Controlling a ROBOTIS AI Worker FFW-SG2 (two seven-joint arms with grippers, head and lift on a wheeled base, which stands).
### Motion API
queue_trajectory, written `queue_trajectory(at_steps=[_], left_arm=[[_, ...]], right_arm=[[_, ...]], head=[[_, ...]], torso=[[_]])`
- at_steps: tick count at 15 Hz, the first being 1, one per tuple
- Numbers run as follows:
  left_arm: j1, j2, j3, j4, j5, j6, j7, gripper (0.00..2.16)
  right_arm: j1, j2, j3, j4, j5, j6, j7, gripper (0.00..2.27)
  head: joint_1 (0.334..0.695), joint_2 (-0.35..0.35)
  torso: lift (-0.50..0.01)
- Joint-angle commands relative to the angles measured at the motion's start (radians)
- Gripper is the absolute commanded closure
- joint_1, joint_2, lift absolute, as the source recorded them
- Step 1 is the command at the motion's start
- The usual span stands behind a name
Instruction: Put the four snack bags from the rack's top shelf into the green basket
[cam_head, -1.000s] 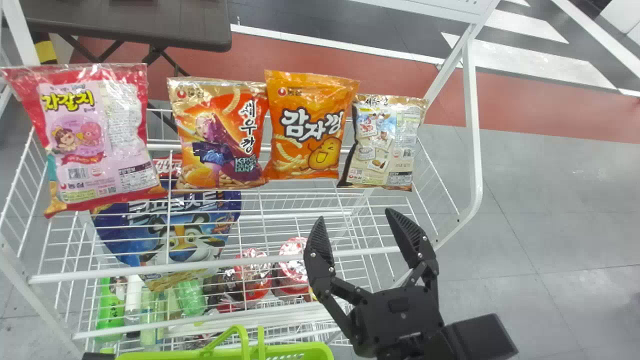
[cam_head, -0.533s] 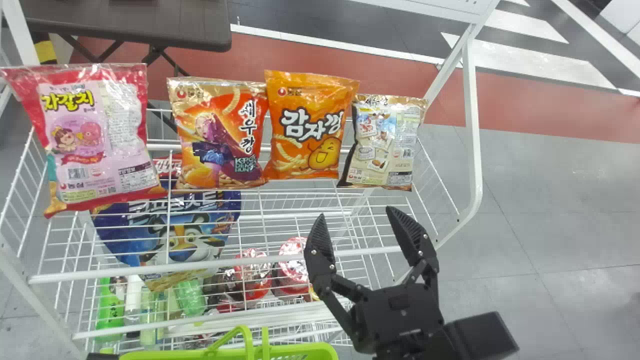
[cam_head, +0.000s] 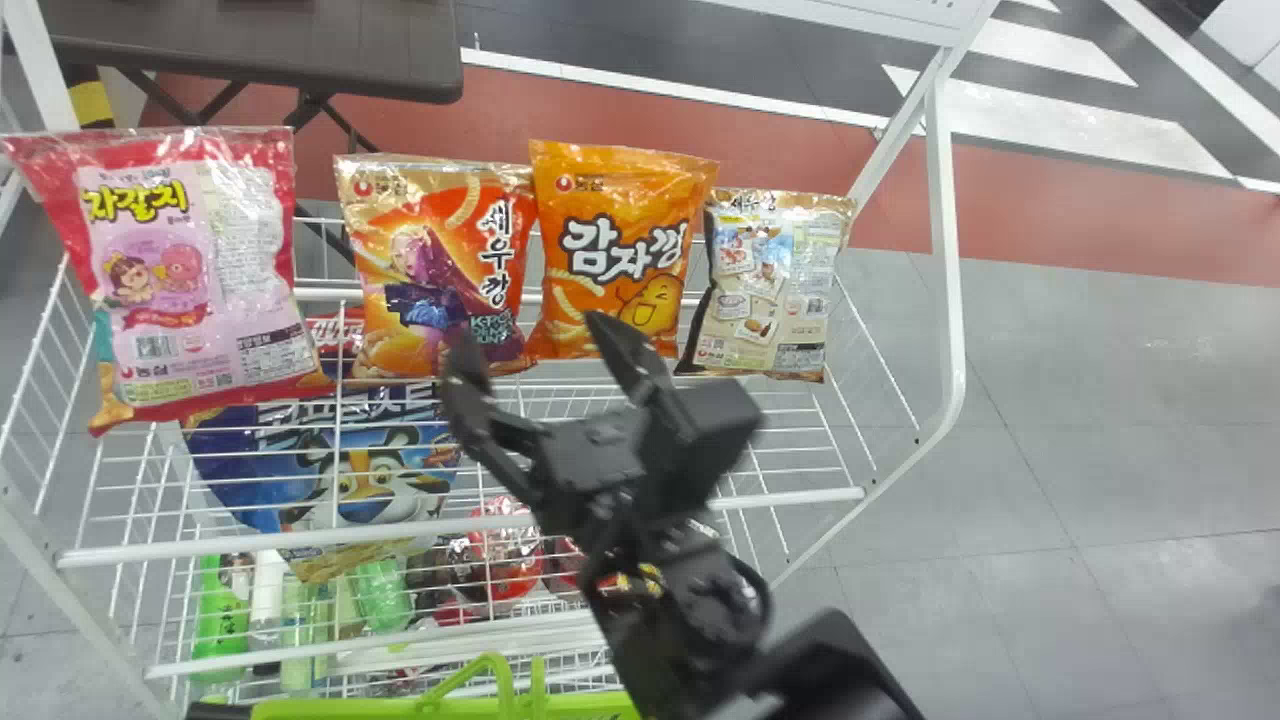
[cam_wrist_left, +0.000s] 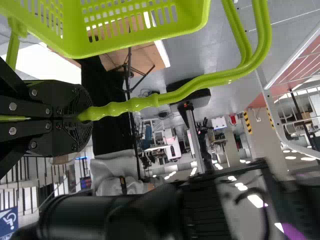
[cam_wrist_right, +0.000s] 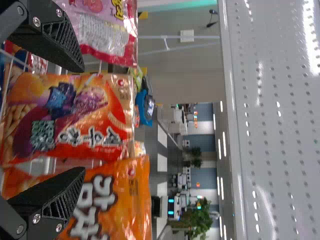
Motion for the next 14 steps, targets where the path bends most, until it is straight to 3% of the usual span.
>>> queue_trajectory(at_steps=[1,3,6,8,12,14], left_arm=[[-0.002,0.000,-0.004,0.000,-0.001,0.000,0.000,2.15],[-0.005,0.000,-0.006,0.000,0.002,0.000,-0.001,2.15],[-0.006,0.002,-0.004,0.003,0.005,0.000,-0.006,2.15],[-0.006,0.002,0.003,0.011,0.007,-0.003,-0.020,2.15],[-0.006,0.003,0.016,0.020,0.016,-0.025,-0.029,2.15],[-0.006,0.003,0.023,0.022,0.022,-0.028,-0.034,2.15]], right_arm=[[-0.166,0.035,0.093,0.133,0.001,0.086,0.034,0.12],[-0.247,0.089,0.130,0.215,0.008,0.135,0.084,0.12],[-0.337,0.163,0.148,0.334,0.029,0.169,0.143,0.12],[-0.385,0.163,0.159,0.387,0.035,0.215,0.175,0.13],[-0.468,0.163,0.169,0.475,0.037,0.295,0.235,0.15],[-0.508,0.163,0.156,0.520,0.032,0.347,0.316,0.33]], head=[[0.695,-0.273],[0.695,-0.133],[0.695,-0.019],[0.695,0.051],[0.695,0.078],[0.695,0.093]], torso=[[0.000],[0.000],[0.000],[0.000],[0.000],[0.000]])
